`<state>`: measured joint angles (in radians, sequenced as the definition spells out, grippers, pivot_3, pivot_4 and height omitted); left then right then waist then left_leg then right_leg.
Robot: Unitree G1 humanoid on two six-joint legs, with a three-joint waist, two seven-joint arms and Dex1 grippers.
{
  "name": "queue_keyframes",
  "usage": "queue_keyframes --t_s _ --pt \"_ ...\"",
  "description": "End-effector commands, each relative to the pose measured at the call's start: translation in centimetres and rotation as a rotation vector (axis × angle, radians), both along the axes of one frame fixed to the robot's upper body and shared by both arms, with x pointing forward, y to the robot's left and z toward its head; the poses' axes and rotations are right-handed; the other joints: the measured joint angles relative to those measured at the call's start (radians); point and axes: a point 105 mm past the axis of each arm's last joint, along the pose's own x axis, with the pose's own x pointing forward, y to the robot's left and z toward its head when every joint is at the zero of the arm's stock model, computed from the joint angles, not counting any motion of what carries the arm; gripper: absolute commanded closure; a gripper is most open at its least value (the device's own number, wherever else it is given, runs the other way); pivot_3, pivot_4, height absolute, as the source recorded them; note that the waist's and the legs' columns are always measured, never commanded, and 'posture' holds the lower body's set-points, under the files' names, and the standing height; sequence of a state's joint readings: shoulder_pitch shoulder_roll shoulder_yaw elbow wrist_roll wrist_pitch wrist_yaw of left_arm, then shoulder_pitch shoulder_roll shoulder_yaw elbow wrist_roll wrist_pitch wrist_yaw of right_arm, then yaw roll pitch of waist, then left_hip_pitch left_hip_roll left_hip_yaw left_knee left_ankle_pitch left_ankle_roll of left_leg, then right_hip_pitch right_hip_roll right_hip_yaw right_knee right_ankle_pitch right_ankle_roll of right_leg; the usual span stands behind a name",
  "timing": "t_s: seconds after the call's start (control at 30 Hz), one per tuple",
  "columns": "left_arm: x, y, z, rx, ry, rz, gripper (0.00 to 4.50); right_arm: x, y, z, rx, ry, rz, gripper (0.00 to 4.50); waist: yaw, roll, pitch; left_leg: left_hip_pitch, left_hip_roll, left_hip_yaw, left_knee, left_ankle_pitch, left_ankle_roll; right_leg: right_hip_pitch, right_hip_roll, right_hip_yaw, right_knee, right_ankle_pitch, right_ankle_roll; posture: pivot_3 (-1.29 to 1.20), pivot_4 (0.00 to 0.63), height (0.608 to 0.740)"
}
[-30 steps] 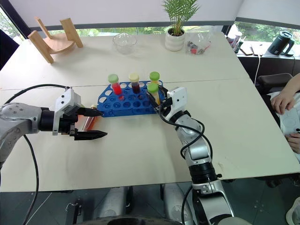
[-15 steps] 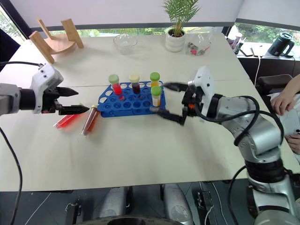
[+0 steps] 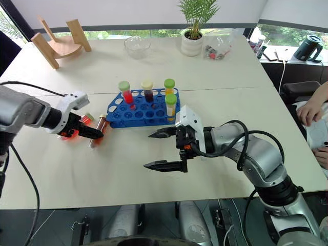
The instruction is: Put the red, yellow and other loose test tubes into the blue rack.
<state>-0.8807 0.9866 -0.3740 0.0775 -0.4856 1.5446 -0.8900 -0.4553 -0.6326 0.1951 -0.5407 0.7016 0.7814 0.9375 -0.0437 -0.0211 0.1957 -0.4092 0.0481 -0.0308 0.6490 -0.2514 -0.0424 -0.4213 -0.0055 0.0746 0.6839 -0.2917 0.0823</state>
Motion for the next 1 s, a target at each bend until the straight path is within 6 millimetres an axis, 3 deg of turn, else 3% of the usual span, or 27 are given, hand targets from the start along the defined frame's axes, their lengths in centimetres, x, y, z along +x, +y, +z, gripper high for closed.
queue_keyframes --t_s 0.03,0.33,0.47,0.57,0.7,0.77,0.9,0.93,1.0 --pt "1.0 0.0 0.1 0.034 0.003 0.042 0.0 0.0 0.8 1.0 0.03 -0.049 -0.004 0.1 0.001 0.0 0.0 0.0 0.0 0.0 0.0 0.0 0.0 0.0 0.0 0.0 0.0 0.0 0.0 0.0 0.15 0.74" --pt "5.3 -0.8 -0.6 0.15 0.014 -0.014 0.0 -0.6 2.1 0.8 0.086 -0.028 -0.039 0.1 0.009 0.0 -0.001 0.0 -0.001 -0.001 0.001 0.001 -0.001 0.001 -0.001 -0.001 0.001 0.0 0.0 0.0 0.15 0.74" --pt "5.8 -1.1 -0.6 0.173 0.07 -0.07 0.0 -1.0 2.3 0.5 0.099 -0.019 -0.056 0.1 0.012 0.001 -0.001 0.0 -0.002 0.0 0.001 0.001 -0.001 0.001 -0.001 -0.001 0.001 0.0 0.0 0.0 0.15 0.74" --pt "5.8 -1.3 -1.1 0.2 0.1 -0.122 0.9 -1.0 2.2 0.4 0.113 -0.015 -0.089 0.0 0.008 0.001 -0.001 0.0 -0.001 -0.001 0.001 0.001 -0.001 0.001 -0.001 -0.001 0.001 0.0 0.0 0.0 0.15 0.74" --pt "5.4 -1.3 -1.7 0.211 0.138 -0.144 2.92 -0.7 2.0 0.2 0.121 -0.013 -0.122 0.0 0.005 0.001 -0.001 0.0 -0.001 -0.001 0.001 0.001 -0.001 0.001 -0.001 -0.001 0.001 0.0 0.0 0.0 0.15 0.74" --pt "5.2 -1.2 -1.9 0.208 0.151 -0.145 3.63 -0.6 2.0 0.1 0.12 -0.013 -0.129 0.0 0.005 0.001 -0.001 0.0 -0.002 -0.001 0.0 0.001 -0.001 0.001 -0.002 -0.001 0.001 -0.001 0.001 0.0 0.15 0.74" --pt "4.1 -0.2 -1.5 0.19 0.135 -0.173 3.65 -0.4 1.6 -0.4 0.103 -0.007 -0.138 0.0 -0.001 0.001 -0.001 0.0 -0.002 0.0 0.0 0.001 -0.001 0.001 -0.002 -0.001 0.001 -0.001 0.001 0.0 0.15 0.74" --pt "3.5 0.4 -0.7 0.151 0.096 -0.189 3.65 -0.4 1.2 -0.6 0.091 -0.004 -0.143 0.0 -0.006 0.001 -0.001 0.0 -0.002 0.0 0.0 0.001 -0.001 0.001 -0.002 -0.001 0.001 -0.001 0.001 0.0 0.15 0.74" --pt "3.0 1.0 2.6 0.002 -0.162 -0.324 3.65 -0.5 0.3 -0.7 0.074 0.007 -0.152 0.0 -0.026 0.001 -0.001 0.0 -0.001 0.0 -0.002 0.001 -0.001 0.0 -0.003 0.0 0.001 -0.001 0.001 0.0 0.15 0.74"
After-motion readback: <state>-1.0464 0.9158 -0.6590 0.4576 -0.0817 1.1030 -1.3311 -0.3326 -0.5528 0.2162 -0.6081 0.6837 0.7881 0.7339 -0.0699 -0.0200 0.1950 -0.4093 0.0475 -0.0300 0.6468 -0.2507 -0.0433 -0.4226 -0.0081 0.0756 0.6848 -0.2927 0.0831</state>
